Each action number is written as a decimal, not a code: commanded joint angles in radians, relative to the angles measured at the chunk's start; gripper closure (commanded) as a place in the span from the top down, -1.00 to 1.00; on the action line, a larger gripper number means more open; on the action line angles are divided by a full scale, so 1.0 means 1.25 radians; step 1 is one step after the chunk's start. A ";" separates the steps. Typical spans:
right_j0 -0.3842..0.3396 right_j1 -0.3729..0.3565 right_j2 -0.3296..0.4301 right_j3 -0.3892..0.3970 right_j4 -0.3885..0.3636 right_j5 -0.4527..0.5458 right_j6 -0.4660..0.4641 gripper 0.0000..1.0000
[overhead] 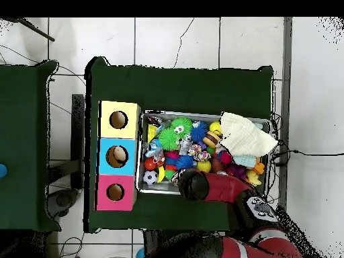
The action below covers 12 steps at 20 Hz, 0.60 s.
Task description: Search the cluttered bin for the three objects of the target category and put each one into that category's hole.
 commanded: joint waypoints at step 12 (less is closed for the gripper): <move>-0.009 -0.085 0.106 -0.073 0.073 0.144 0.051 -1.00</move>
